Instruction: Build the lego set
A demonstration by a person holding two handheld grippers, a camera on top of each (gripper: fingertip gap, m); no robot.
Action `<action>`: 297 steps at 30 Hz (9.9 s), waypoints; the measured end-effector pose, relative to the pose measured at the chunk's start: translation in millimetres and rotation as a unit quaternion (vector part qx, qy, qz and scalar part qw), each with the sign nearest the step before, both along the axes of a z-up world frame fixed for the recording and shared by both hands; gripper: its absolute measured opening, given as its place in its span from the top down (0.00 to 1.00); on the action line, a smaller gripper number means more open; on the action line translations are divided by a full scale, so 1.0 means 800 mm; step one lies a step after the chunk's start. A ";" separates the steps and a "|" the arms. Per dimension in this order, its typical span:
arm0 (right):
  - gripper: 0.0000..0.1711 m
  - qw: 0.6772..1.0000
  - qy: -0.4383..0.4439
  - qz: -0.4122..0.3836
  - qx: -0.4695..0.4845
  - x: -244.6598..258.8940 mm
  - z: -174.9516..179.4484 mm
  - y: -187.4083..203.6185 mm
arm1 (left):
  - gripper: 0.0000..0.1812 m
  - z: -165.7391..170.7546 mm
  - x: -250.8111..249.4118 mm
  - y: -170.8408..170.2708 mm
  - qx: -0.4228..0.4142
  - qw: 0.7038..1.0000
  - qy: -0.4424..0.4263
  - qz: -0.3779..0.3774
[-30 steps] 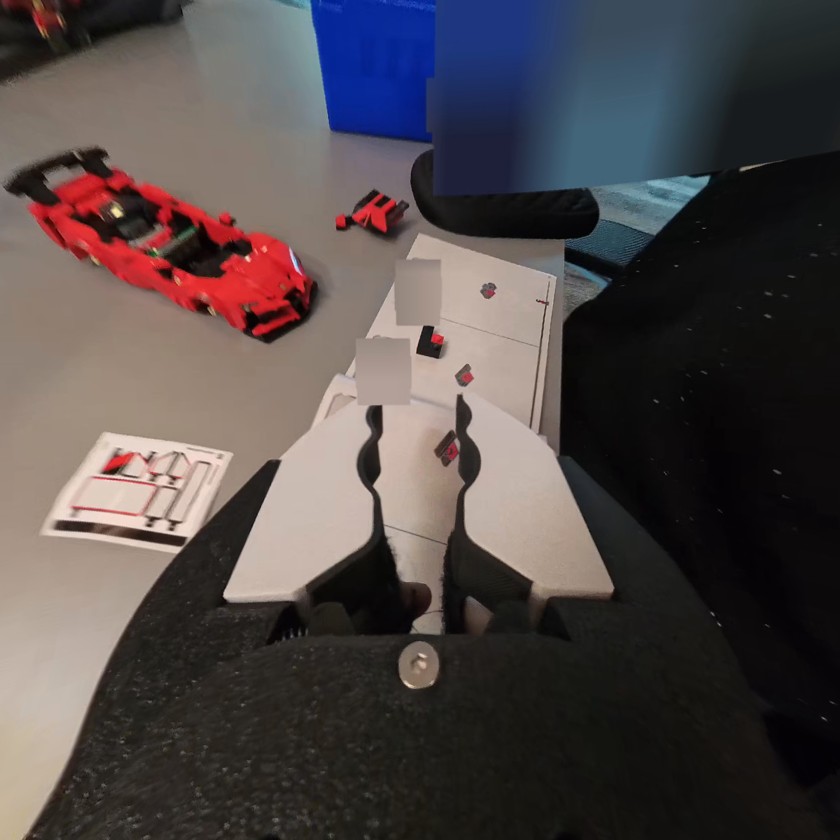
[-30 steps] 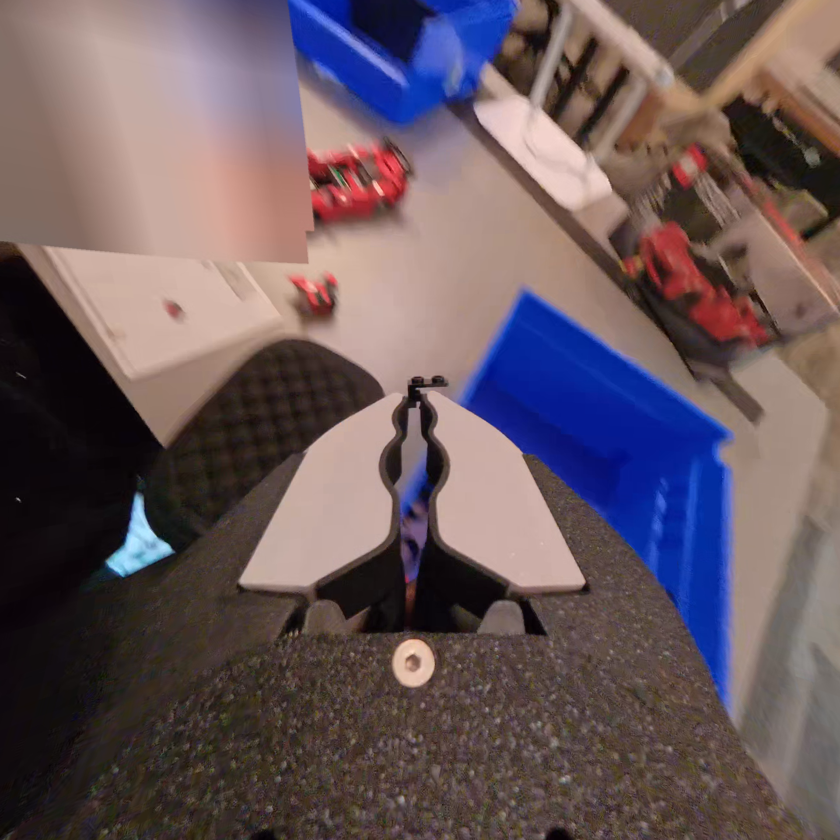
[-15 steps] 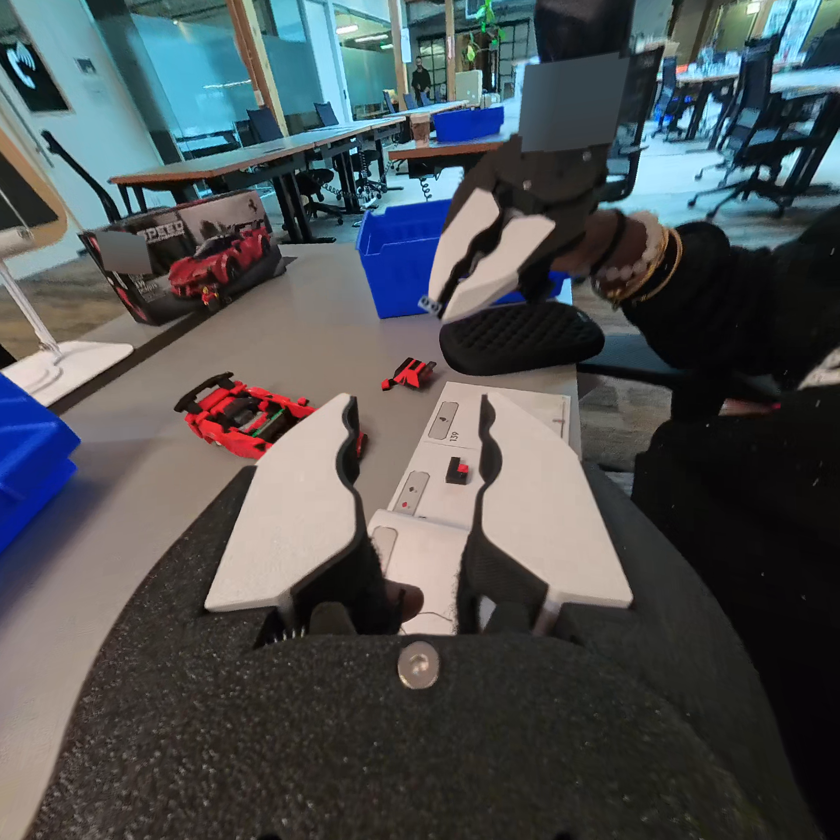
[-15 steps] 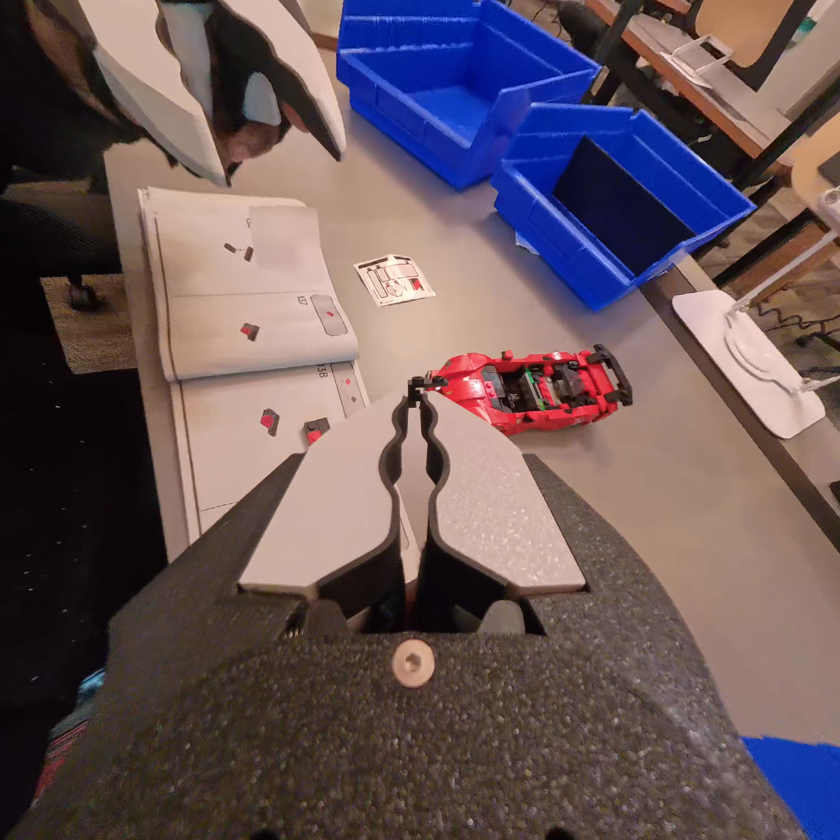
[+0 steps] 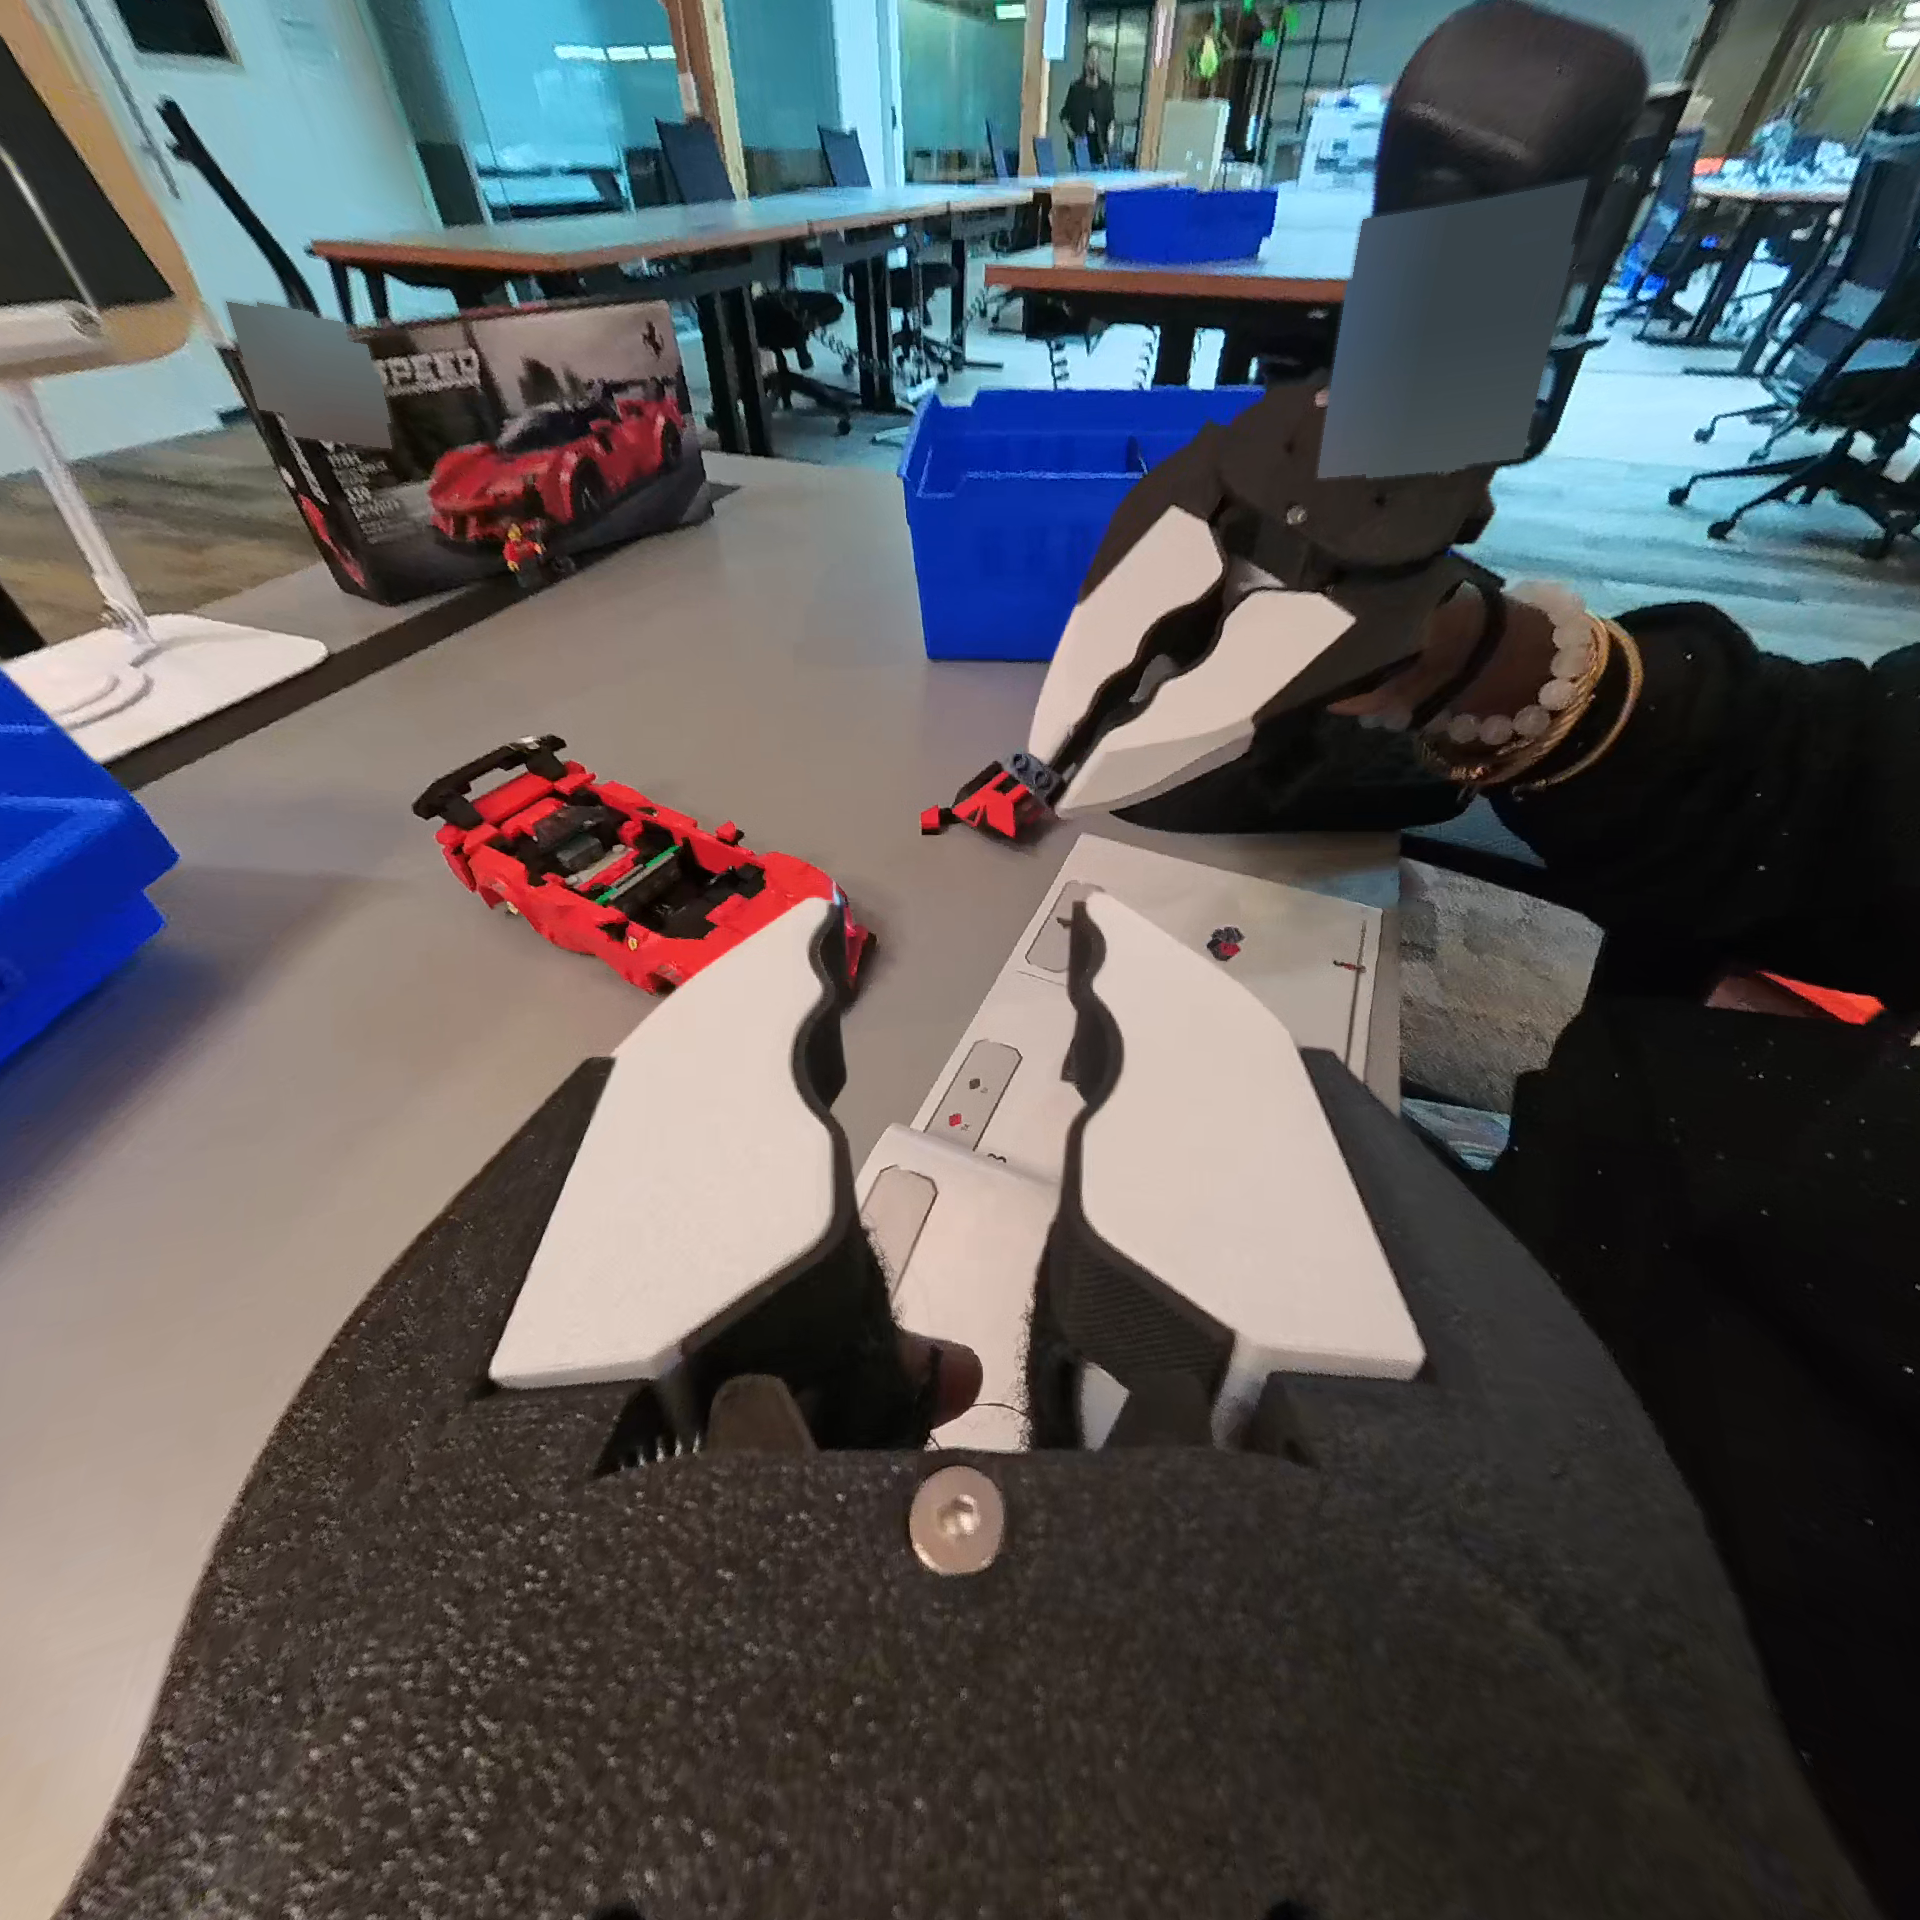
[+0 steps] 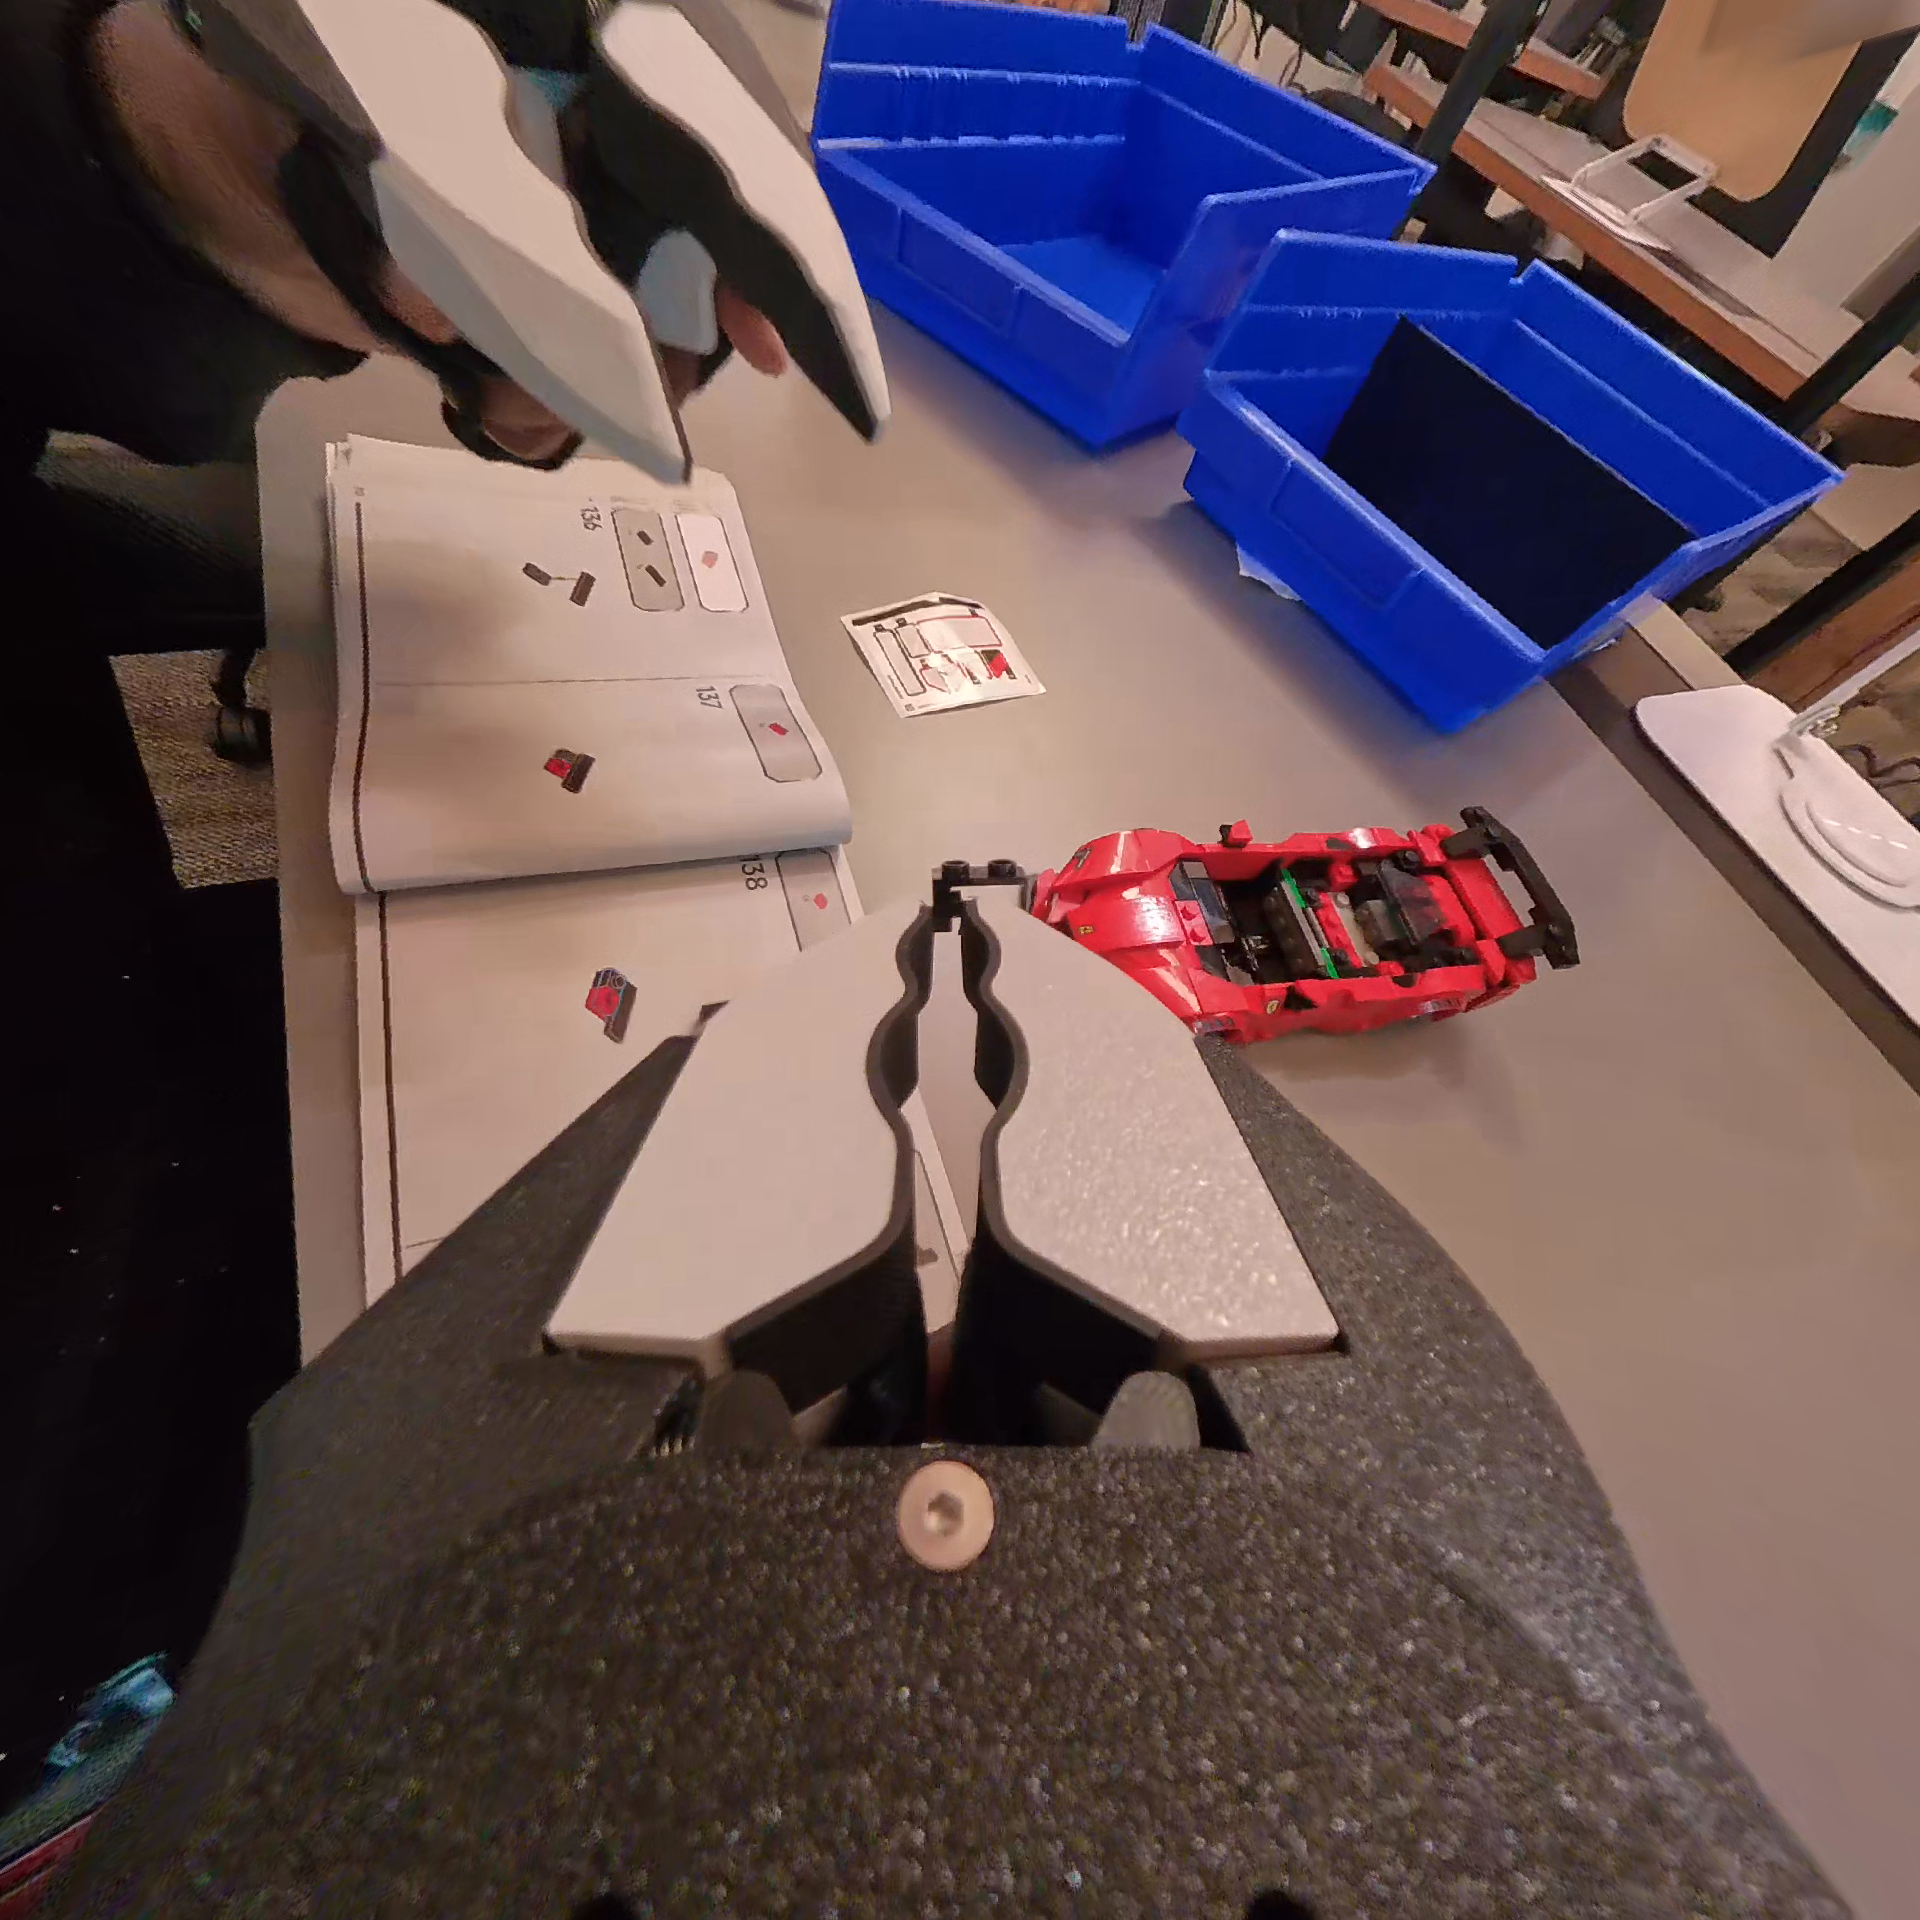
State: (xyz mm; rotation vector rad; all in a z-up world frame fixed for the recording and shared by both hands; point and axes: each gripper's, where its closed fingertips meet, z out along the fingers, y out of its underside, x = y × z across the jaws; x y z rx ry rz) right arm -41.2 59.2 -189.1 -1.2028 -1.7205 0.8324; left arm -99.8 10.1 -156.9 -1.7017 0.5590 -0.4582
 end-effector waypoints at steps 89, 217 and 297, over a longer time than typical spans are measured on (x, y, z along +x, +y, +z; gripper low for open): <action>0.97 0.969 0.085 0.016 0.231 0.033 0.018 0.016 | 0.94 -0.019 0.124 0.078 -0.154 0.963 -0.184 -0.126; 1.00 0.961 -0.212 0.180 0.001 0.035 -0.096 -0.038 | 0.91 -0.146 0.114 0.016 -0.214 0.919 0.262 -0.204; 1.00 0.962 -0.225 0.130 -0.081 0.041 -0.097 -0.043 | 0.91 -0.147 0.120 0.010 -0.212 0.894 0.297 -0.259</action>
